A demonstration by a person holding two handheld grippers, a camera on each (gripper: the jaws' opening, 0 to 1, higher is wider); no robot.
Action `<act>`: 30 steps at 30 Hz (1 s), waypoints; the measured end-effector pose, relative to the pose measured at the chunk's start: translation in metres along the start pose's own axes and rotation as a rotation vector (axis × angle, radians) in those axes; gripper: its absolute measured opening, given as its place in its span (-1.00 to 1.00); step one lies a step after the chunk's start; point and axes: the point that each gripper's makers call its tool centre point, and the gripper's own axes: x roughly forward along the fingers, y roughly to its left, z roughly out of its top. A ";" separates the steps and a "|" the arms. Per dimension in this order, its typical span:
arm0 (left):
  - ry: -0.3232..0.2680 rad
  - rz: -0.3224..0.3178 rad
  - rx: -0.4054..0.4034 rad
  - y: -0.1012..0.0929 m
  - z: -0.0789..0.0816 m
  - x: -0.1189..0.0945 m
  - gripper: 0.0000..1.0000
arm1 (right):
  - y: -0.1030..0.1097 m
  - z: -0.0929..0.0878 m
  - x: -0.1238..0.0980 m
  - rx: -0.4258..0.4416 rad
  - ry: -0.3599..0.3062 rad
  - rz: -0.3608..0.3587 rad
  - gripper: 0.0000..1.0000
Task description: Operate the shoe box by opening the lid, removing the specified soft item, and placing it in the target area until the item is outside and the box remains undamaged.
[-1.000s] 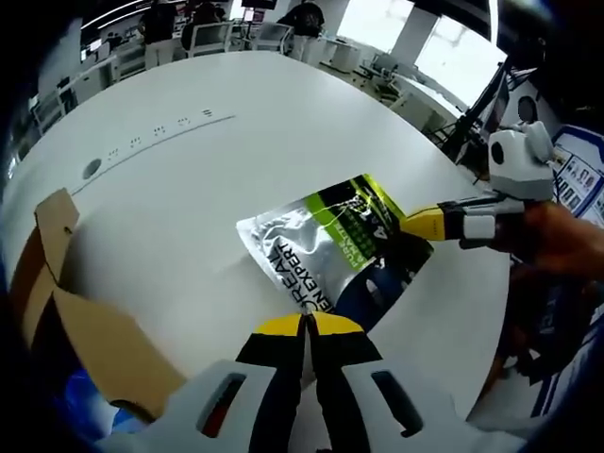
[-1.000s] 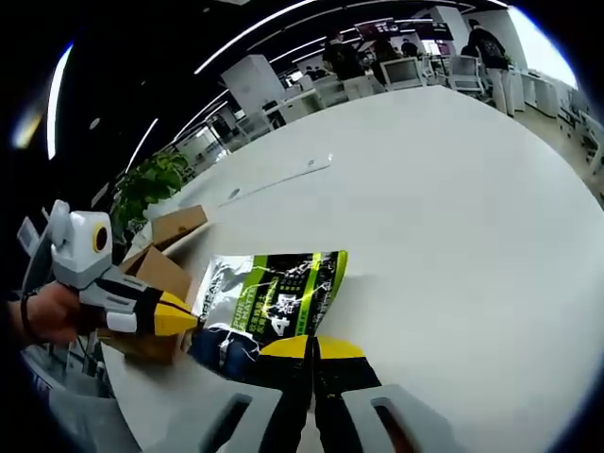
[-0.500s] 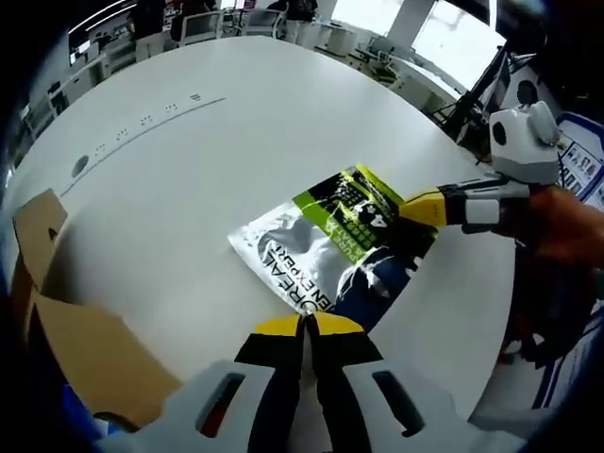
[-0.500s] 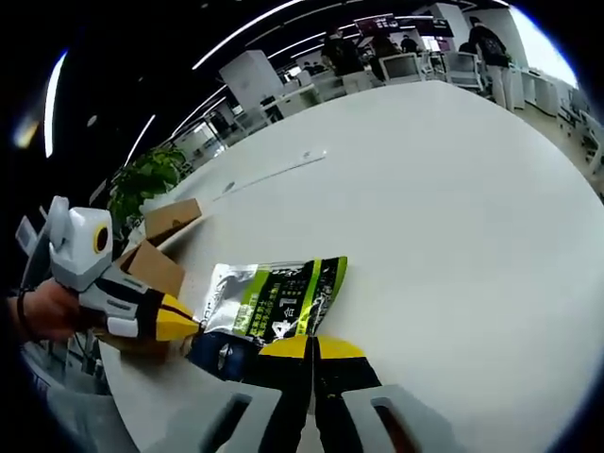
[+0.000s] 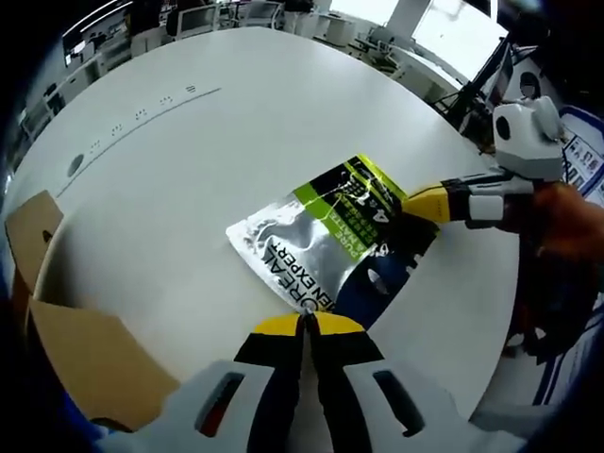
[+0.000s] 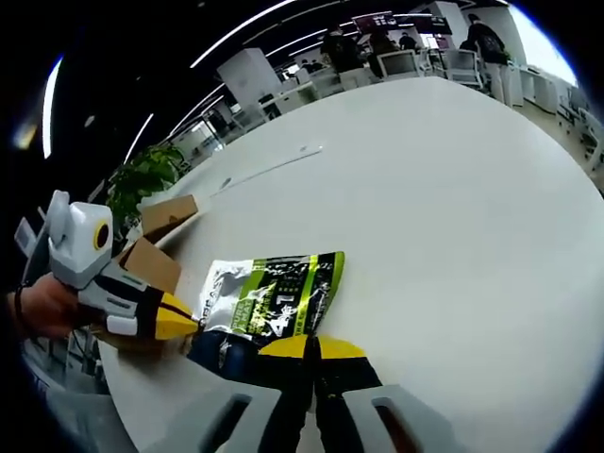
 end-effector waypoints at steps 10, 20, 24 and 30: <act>-0.012 0.010 -0.007 -0.006 -0.002 -0.012 -0.85 | -0.002 -0.004 -0.004 -0.001 0.004 -0.028 -1.00; -0.040 0.019 -0.016 -0.012 -0.002 -0.033 -0.78 | 0.003 -0.001 -0.011 -0.002 -0.012 -0.045 -0.89; -0.065 0.010 0.010 -0.016 -0.001 -0.042 -0.70 | 0.002 -0.001 -0.018 -0.005 -0.018 -0.055 -0.87; -0.132 -0.024 -0.007 -0.024 0.006 -0.058 -0.66 | 0.002 0.000 -0.035 -0.023 -0.039 -0.079 -0.75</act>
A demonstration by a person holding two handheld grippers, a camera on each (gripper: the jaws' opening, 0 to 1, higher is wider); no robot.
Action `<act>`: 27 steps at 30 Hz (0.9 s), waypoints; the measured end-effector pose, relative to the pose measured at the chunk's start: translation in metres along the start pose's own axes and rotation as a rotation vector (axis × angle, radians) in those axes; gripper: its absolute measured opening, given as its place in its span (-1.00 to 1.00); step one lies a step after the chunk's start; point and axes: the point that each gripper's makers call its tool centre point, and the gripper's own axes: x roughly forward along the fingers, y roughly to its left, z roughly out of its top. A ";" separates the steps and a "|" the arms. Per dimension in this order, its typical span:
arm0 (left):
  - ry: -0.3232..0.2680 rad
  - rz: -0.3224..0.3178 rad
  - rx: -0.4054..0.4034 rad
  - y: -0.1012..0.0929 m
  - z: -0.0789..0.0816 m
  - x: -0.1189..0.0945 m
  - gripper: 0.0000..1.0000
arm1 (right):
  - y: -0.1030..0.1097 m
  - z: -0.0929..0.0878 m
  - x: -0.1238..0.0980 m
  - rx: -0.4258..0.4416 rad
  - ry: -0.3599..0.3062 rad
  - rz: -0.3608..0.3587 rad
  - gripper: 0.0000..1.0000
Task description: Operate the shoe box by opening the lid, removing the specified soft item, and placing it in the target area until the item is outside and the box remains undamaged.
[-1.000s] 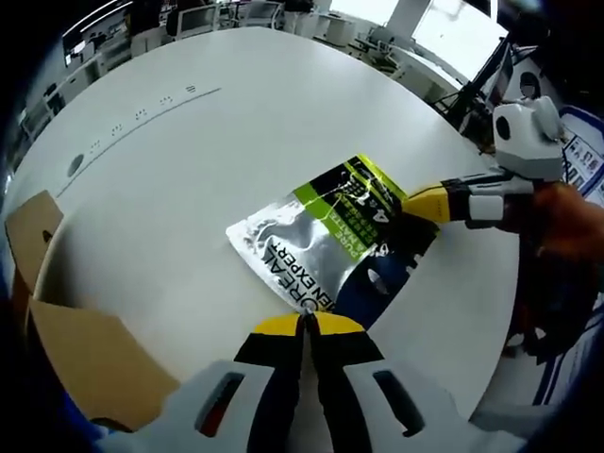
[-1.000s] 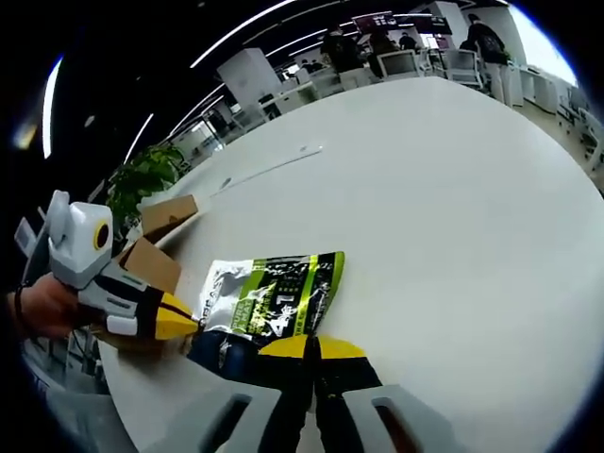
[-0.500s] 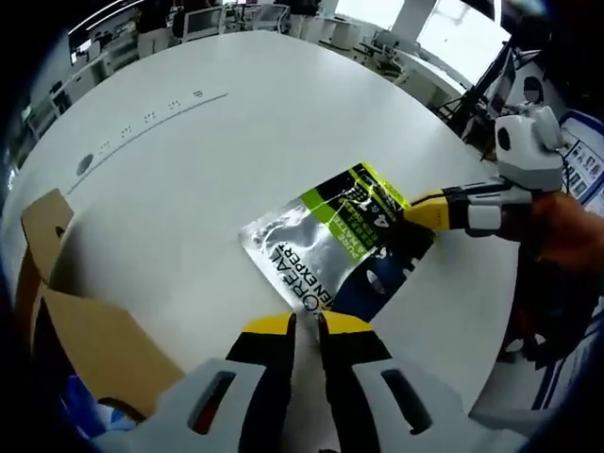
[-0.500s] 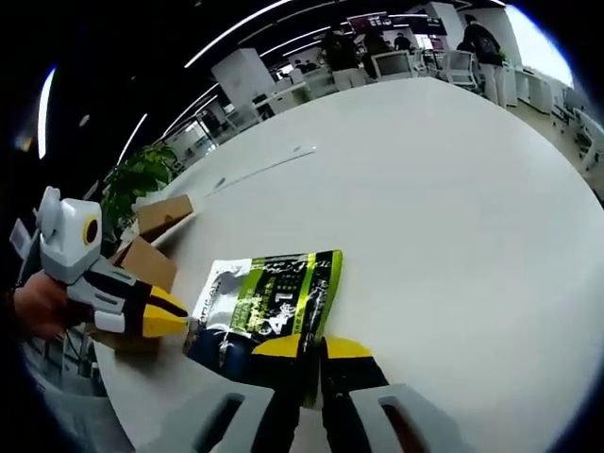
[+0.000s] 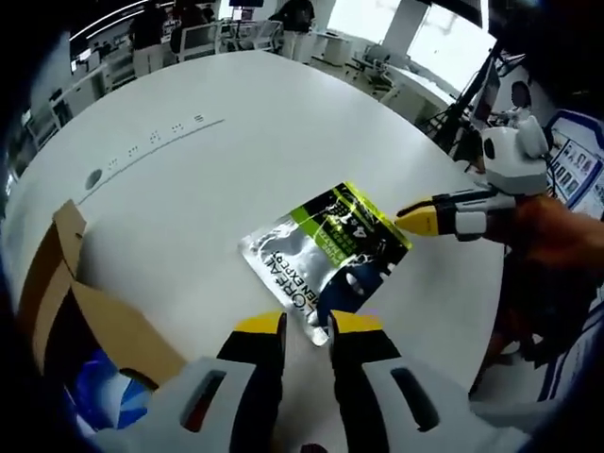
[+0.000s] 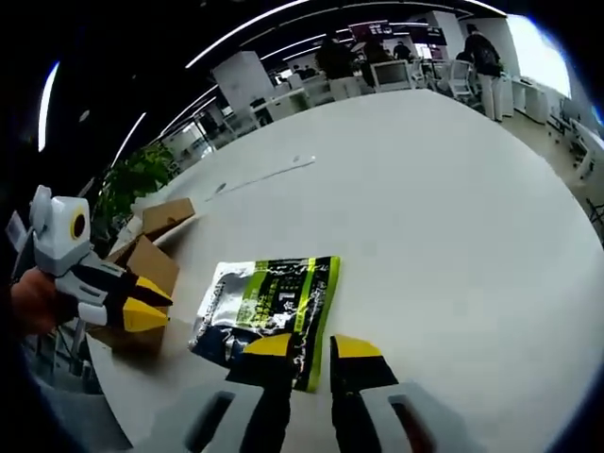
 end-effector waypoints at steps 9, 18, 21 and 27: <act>-0.075 -0.016 0.020 -0.014 0.010 -0.029 -0.61 | 0.014 0.006 -0.026 -0.018 -0.061 0.000 -0.66; -0.168 -0.029 0.031 -0.024 0.016 -0.055 -0.58 | 0.037 0.010 -0.052 -0.041 -0.137 0.045 -0.56; -0.219 -0.040 0.020 -0.026 0.015 -0.066 -0.54 | 0.044 0.009 -0.058 -0.055 -0.153 0.055 -0.53; -0.259 -0.018 -0.005 -0.016 -0.002 -0.086 -0.51 | 0.058 0.006 -0.066 -0.078 -0.168 0.080 -0.48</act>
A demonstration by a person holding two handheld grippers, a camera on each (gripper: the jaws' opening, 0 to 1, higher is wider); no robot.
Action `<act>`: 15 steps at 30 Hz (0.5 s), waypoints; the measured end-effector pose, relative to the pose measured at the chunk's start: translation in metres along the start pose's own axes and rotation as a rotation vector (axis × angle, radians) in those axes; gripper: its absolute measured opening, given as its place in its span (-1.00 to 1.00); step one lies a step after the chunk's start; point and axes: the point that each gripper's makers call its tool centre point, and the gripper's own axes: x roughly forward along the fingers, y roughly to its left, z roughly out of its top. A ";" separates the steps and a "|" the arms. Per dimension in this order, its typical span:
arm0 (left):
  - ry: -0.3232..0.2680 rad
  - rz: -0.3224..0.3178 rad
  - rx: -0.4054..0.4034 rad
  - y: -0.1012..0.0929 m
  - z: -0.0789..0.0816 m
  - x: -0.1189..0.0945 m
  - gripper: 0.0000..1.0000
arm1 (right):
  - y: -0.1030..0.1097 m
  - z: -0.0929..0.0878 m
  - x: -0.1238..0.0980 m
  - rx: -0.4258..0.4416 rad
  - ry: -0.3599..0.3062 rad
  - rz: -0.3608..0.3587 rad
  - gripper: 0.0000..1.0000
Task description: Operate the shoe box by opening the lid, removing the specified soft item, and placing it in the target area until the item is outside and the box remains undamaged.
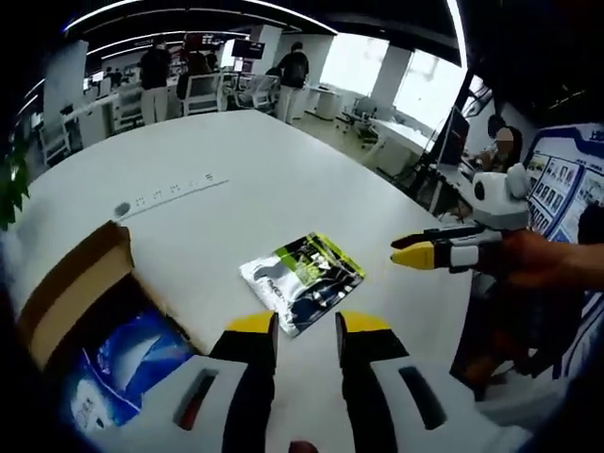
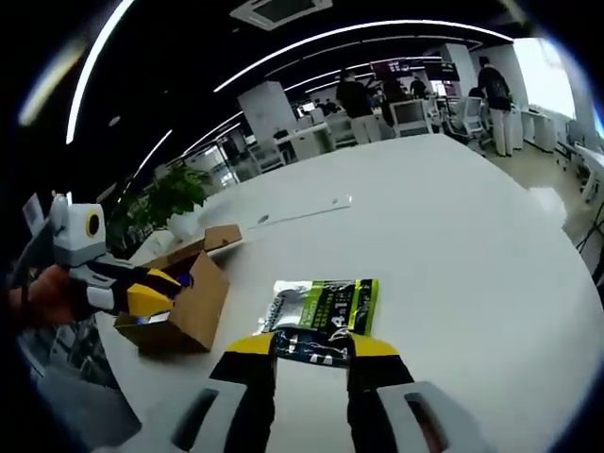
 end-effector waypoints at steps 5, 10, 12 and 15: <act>-0.038 0.038 -0.023 0.014 -0.007 -0.023 -0.47 | 0.012 0.003 -0.005 0.001 -0.029 0.021 -0.47; -0.076 0.083 -0.057 0.033 -0.014 -0.051 -0.44 | 0.031 0.003 -0.008 -0.011 -0.041 0.053 -0.44; -0.090 0.098 -0.070 0.041 -0.018 -0.062 -0.43 | 0.040 0.002 -0.009 -0.018 -0.040 0.065 -0.43; -0.079 0.123 -0.027 0.053 -0.028 -0.074 -0.42 | 0.052 0.001 -0.009 -0.021 -0.039 0.077 -0.40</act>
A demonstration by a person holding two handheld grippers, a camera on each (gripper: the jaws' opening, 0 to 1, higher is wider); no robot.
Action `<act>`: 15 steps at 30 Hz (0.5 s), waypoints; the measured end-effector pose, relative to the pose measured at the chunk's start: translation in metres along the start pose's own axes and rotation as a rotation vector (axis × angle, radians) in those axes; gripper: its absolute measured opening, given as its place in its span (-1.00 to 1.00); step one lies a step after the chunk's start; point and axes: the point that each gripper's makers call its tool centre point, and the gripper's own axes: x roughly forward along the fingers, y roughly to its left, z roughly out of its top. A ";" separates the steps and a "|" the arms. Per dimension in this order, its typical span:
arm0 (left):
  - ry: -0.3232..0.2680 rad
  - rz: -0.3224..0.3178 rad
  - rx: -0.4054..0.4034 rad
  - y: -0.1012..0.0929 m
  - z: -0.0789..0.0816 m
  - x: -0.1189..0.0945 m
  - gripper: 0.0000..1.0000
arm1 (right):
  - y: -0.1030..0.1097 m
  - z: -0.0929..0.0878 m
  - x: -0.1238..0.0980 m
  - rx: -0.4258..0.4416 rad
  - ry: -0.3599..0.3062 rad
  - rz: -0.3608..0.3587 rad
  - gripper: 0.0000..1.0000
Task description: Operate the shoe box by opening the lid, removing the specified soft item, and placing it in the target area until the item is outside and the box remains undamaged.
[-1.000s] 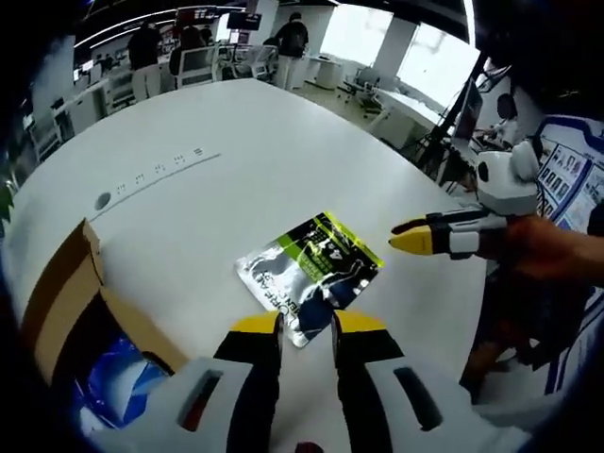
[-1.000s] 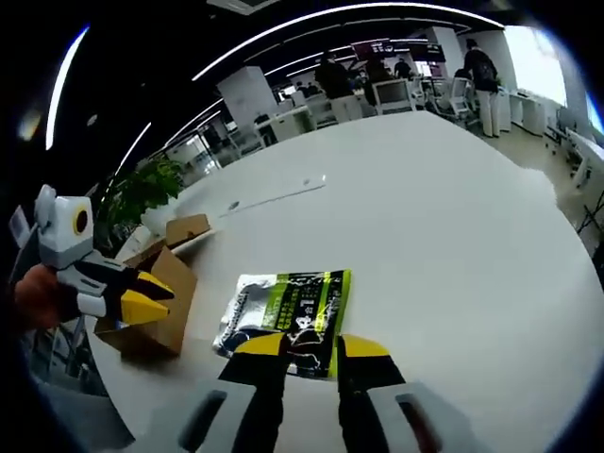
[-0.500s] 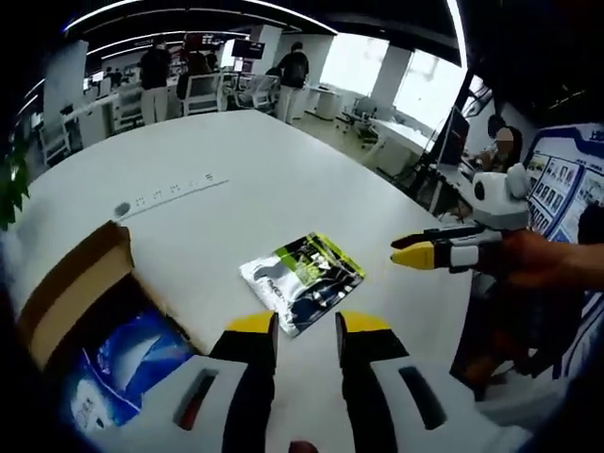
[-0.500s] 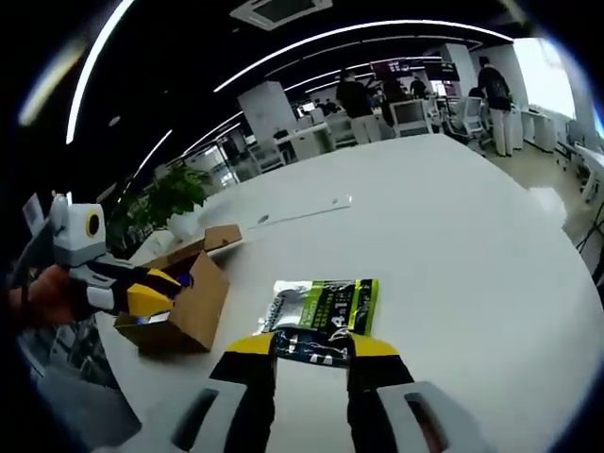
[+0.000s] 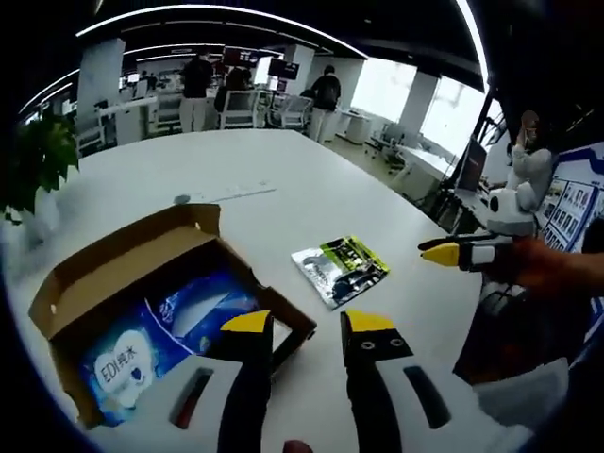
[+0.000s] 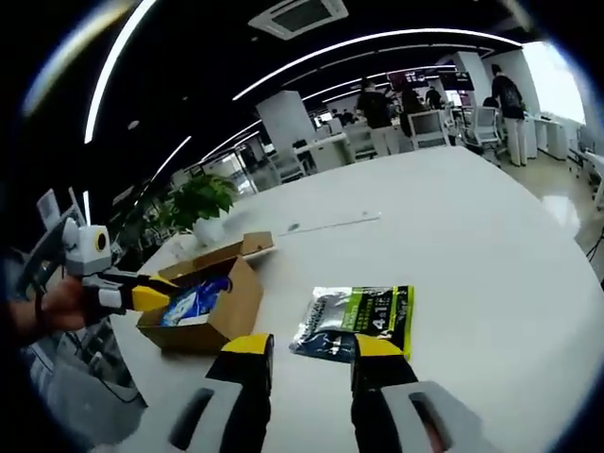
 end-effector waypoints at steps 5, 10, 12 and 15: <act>-0.027 0.014 -0.012 0.022 -0.003 -0.024 -0.40 | 0.020 0.000 0.005 -0.021 0.006 0.016 -0.38; -0.036 0.027 -0.011 0.047 -0.008 -0.043 -0.40 | 0.038 0.003 0.013 -0.027 0.007 0.018 -0.37; -0.031 0.033 -0.014 0.059 -0.012 -0.049 -0.40 | 0.047 0.004 0.016 -0.032 0.011 0.020 -0.36; -0.034 0.039 -0.023 0.073 -0.015 -0.057 -0.40 | 0.061 0.004 0.024 -0.052 0.022 0.034 -0.36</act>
